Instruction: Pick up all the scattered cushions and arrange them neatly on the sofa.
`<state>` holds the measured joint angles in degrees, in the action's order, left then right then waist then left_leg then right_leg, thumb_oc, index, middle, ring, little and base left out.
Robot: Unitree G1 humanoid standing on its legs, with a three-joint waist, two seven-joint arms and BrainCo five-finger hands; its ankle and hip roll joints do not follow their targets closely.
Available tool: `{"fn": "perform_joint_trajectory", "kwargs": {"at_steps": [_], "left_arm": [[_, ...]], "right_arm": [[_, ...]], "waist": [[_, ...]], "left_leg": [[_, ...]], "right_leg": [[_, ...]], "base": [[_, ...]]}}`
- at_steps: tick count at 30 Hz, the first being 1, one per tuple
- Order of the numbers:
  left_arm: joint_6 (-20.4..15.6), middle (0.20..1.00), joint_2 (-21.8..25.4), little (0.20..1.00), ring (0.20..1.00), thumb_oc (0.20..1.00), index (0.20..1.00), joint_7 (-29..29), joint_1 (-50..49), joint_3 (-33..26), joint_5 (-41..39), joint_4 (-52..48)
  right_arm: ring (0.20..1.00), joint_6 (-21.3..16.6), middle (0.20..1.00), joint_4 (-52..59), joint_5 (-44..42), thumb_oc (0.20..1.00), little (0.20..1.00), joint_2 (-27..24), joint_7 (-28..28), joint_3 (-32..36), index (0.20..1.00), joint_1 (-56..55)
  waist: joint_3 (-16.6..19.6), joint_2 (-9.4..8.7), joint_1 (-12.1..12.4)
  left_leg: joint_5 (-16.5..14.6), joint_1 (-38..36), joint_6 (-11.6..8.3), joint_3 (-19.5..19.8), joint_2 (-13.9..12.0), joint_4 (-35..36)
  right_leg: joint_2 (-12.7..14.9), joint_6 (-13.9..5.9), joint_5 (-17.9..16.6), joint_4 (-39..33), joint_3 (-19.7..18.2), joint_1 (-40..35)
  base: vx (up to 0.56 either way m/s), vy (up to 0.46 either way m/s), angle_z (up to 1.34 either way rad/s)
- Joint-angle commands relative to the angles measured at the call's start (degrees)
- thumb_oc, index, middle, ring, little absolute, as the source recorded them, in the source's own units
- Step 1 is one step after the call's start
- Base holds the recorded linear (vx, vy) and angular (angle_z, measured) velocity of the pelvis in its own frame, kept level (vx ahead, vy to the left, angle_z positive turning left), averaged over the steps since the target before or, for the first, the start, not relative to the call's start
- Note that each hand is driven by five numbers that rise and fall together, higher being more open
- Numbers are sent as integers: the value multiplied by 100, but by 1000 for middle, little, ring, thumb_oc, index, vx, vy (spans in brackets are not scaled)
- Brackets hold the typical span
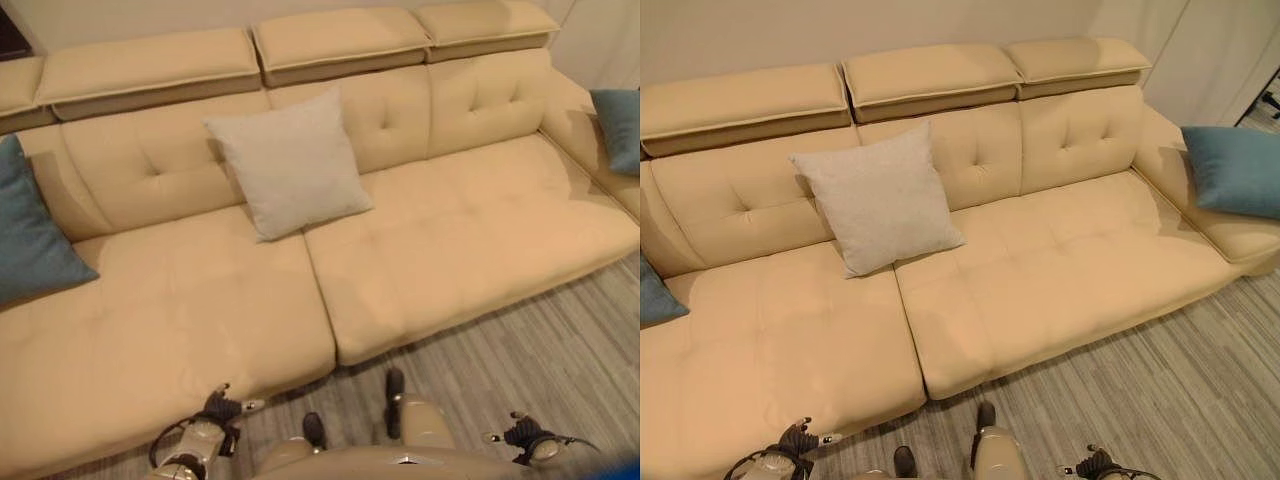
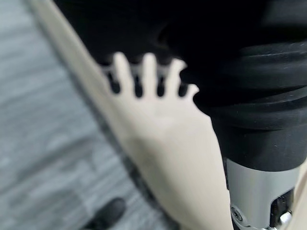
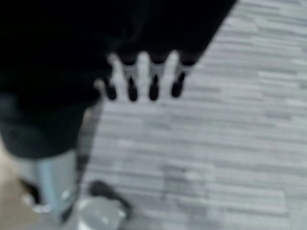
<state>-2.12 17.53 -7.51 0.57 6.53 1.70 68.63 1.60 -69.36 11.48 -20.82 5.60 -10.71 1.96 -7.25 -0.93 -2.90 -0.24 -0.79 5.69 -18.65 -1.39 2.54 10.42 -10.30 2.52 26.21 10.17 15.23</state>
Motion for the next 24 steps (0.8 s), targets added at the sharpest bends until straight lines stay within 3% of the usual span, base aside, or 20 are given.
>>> {"fn": "perform_joint_trajectory", "kwargs": {"at_steps": [1,2,4,5,7,10,12,13,14,15,17,20,23,24], "left_arm": [[23,1000,231,1000,1000,1000,1000,-42,-124,-285,-9,81],[48,1000,221,1000,1000,1000,1000,-21,-155,-305,-1,116],[30,1000,200,1000,1000,1000,1000,-2,-195,-329,-8,178],[22,1000,161,1000,1000,1000,1000,21,-186,-279,20,180],[17,1000,147,1000,1000,1000,1000,34,-180,-274,27,171],[41,1000,84,1000,1000,1000,1000,80,-86,-135,78,141],[18,1000,21,1000,1000,1000,1000,75,-5,-15,86,99],[-14,1000,-70,1000,1000,1000,1000,80,44,72,1,37],[-15,1000,-69,1000,1000,1000,1000,80,47,71,1,38],[-26,1000,-151,1000,1000,1000,1000,61,39,94,-68,16],[-27,1000,-213,1000,1000,1000,1000,35,27,70,-189,14],[2,1000,-231,1000,1000,1000,1000,14,45,25,-240,72],[-11,1000,-167,1000,1000,1000,1000,-6,94,26,-161,119],[-12,1000,-167,1000,1000,1000,1000,-6,95,26,-160,121]], "right_arm": [[1000,-73,1000,97,44,1000,1000,-55,133,-125,1000,165],[1000,-69,1000,89,57,1000,1000,-26,125,-140,1000,178],[1000,-81,1000,115,57,1000,1000,11,123,-178,1000,213],[1000,-104,1000,131,38,1000,1000,39,141,-186,1000,168],[1000,-103,1000,111,21,1000,1000,54,139,-196,1000,147],[1000,-96,1000,59,-93,1000,1000,49,186,-202,1000,44],[1000,-92,1000,43,-108,1000,1000,13,219,-281,1000,96],[1000,-112,1000,85,-91,1000,1000,-27,232,-366,1000,129],[1000,-111,1000,85,-91,1000,1000,-26,231,-365,1000,131],[1000,-118,1000,81,-42,1000,1000,-44,227,-387,1000,135],[1000,-101,1000,61,-20,1000,1000,-55,202,-394,1000,142],[1000,-50,1000,34,-17,1000,1000,-33,188,-325,1000,158],[1000,6,1000,-41,-59,1000,1000,35,198,-296,1000,179],[1000,7,1000,-40,-59,1000,1000,35,198,-296,1000,178]], "waist": [[196,-242,143],[235,-228,196],[281,-310,320],[327,-447,322],[362,-487,309],[247,-635,217],[127,-655,219],[46,-679,253],[58,-686,244],[28,-692,260],[77,-643,242],[95,-500,119],[-45,-534,55],[-48,-536,73]], "left_leg": [[-163,157,-534,831,26,-185],[-105,177,-531,736,-10,-118],[-67,222,-598,526,-38,-119],[-46,278,-686,411,-56,-226],[-50,358,-721,393,-89,-332],[-37,813,-922,284,-362,-1130],[-101,1003,-969,601,-401,-1604],[-343,966,-963,1300,-179,-1737],[-322,978,-960,1304,-169,-1721],[-495,935,-975,1846,-87,-1934],[-638,733,-951,2197,-30,-1617],[-621,396,-895,1959,-100,-1044],[-688,404,-779,1639,54,-960],[-692,394,-777,1621,52,-957]], "right_leg": [[-16,166,-270,-1184,58,-816],[-47,178,-180,-963,95,-854],[-27,154,-189,-1318,341,-1169],[-198,134,-74,-1978,278,-1438],[-274,159,-77,-2193,222,-1457],[-422,282,-123,-2621,99,-1560],[-460,368,-214,-2692,-60,-1528],[-484,373,-346,-2759,-305,-1463],[-476,372,-352,-2761,-299,-1448],[-480,336,-462,-2796,-566,-1387],[-489,264,-507,-2789,-796,-1257],[-498,173,-609,-2578,-1151,-881],[-376,-86,-957,-2511,-1392,-411],[-381,-88,-958,-2509,-1410,-409]], "base": [[-159,9,-73],[-105,-32,-64],[-145,-119,-70],[-97,-149,-71],[-55,-137,-56],[-119,-149,-22],[-138,-7,-9],[-105,26,-68],[-103,68,-104],[-65,102,-144],[-59,149,-112],[-97,219,-97],[-232,224,-90],[-279,249,-158]]}}
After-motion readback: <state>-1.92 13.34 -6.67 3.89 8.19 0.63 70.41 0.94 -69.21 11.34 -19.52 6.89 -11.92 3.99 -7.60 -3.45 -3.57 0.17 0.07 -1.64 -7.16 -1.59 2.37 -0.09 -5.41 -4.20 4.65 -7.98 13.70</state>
